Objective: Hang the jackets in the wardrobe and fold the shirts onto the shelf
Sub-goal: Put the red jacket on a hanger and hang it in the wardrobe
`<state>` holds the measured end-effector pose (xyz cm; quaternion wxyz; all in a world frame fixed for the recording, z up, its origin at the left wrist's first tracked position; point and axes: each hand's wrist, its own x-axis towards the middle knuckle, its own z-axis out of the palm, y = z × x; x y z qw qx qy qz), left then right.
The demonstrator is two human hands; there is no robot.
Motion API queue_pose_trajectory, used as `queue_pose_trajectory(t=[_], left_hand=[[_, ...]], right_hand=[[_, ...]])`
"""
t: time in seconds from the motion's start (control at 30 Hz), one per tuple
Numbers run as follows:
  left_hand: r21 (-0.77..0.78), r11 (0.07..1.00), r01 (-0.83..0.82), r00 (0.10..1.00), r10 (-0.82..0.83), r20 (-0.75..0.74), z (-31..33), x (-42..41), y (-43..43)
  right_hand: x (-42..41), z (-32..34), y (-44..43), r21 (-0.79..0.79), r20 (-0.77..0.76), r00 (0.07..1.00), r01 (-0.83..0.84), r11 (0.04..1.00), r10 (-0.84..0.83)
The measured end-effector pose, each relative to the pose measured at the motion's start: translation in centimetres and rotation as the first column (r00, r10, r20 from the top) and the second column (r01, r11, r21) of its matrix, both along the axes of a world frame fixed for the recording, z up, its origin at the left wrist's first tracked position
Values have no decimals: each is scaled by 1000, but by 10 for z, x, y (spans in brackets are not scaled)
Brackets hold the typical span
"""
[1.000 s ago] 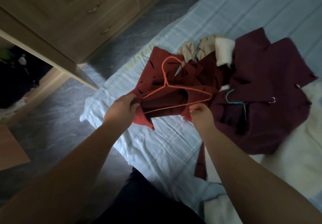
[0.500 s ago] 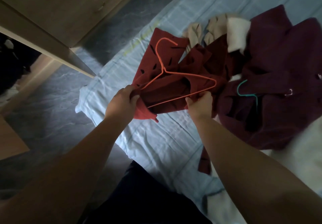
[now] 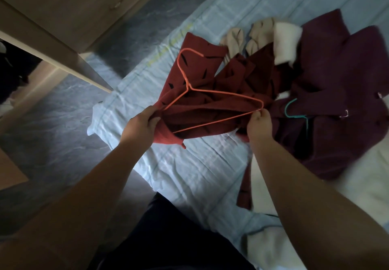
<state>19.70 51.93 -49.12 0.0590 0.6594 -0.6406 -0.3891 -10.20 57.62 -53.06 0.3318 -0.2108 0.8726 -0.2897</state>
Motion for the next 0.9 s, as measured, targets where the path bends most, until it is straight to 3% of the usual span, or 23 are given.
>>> queue_pose_trajectory(t=[0.23,0.43,0.73,0.9], left_hand=[[-80,997,17,1000,-18,-13,15,-11,-3],[-159,984,82,996,-87,-25,24,-15,-7],[-125,987,102,995,-104,-9,20,-39,1],[-75,994,86,996,-85,15,14,-46,5]], right_hand=[[-47,26,-3,-108,63,994,100,989,-93],[-47,40,-6,-211,-55,988,127,969,-141],[25,37,12,-245,-79,995,-80,966,63],[55,24,26,-92,49,956,-285,954,290]])
